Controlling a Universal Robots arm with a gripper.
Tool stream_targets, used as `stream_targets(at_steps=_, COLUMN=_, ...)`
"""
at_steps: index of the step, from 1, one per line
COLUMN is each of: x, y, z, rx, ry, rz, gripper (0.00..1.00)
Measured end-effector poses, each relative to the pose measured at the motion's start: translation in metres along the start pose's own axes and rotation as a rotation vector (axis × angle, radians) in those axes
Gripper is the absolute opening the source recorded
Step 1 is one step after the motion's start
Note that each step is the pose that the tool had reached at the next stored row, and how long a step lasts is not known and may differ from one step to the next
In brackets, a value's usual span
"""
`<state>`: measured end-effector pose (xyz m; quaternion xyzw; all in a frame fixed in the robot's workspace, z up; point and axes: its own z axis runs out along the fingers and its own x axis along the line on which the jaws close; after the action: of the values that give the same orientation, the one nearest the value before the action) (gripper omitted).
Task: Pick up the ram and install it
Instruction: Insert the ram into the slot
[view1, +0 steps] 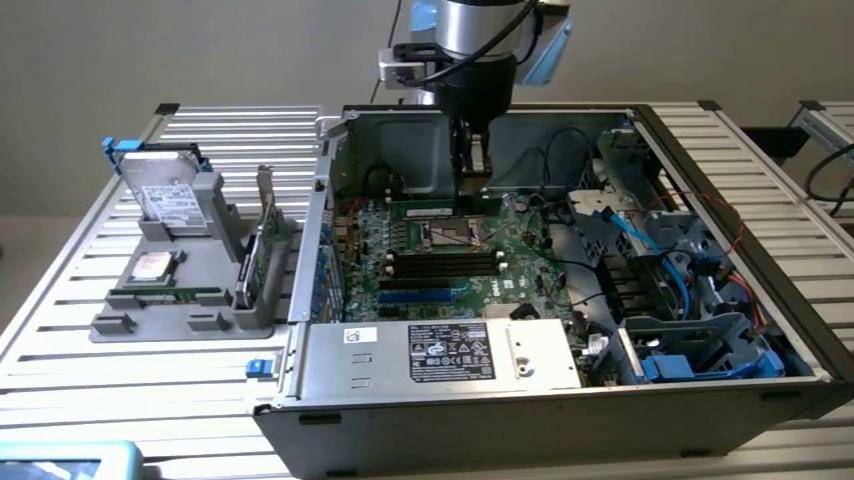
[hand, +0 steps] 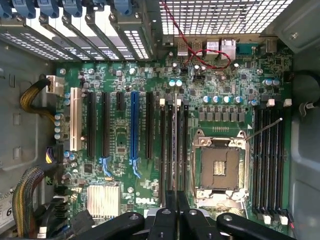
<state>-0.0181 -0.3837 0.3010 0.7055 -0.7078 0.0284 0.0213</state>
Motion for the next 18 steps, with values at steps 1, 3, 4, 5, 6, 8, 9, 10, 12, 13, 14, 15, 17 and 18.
stream_targets(at_steps=1, x=0.0, y=-0.0001, z=0.0018, rx=0.0, ry=0.0002, rz=0.0, gripper=0.12)
stream_targets(at_steps=3, x=0.001, y=-0.0006, z=0.0043, rx=0.0, ry=0.0009, rz=0.0, gripper=0.12)
stream_targets(at_steps=4, x=0.002, y=-0.001, z=0.0053, rx=0.0, ry=0.001, rz=0.0, gripper=0.12)
stream_targets(at_steps=5, x=0.003, y=-0.0014, z=0.0066, rx=0.0, ry=0.0011, rz=0.0, gripper=0.12)
stream_targets(at_steps=6, x=0.002, y=-0.0014, z=0.0084, rx=0.0, ry=0.0009, rz=0.0, gripper=0.12)
stream_targets(at_steps=8, x=0.002, y=-0.0014, z=0.01, rx=-0.0001, ry=0.0011, rz=0.0, gripper=0.12)
stream_targets(at_steps=9, x=0.002, y=-0.0014, z=0.0099, rx=-0.0002, ry=0.0012, rz=0.0, gripper=0.12)
stream_targets(at_steps=10, x=0.002, y=-0.0014, z=0.0099, rx=-0.0002, ry=0.0012, rz=0.0, gripper=0.12)
stream_targets(at_steps=12, x=0.002, y=-0.0014, z=0.0101, rx=-0.0007, ry=0.0014, rz=0.0, gripper=0.12)
stream_targets(at_steps=13, x=0.002, y=-0.0014, z=0.0107, rx=-0.0009, ry=0.0016, rz=0.0, gripper=0.12)
stream_targets(at_steps=14, x=0.002, y=-0.0014, z=0.0117, rx=-0.001, ry=0.0019, rz=0.0, gripper=0.12)
stream_targets(at_steps=15, x=0.002, y=-0.0014, z=0.0132, rx=-0.001, ry=0.0024, rz=0.0, gripper=0.12)
stream_targets(at_steps=17, x=0.002, y=-0.0014, z=0.0169, rx=-0.001, ry=0.0029, rz=0.0, gripper=0.12)
stream_targets(at_steps=18, x=0.002, y=-0.0014, z=0.0187, rx=-0.001, ry=0.0029, rz=0.0, gripper=0.12)
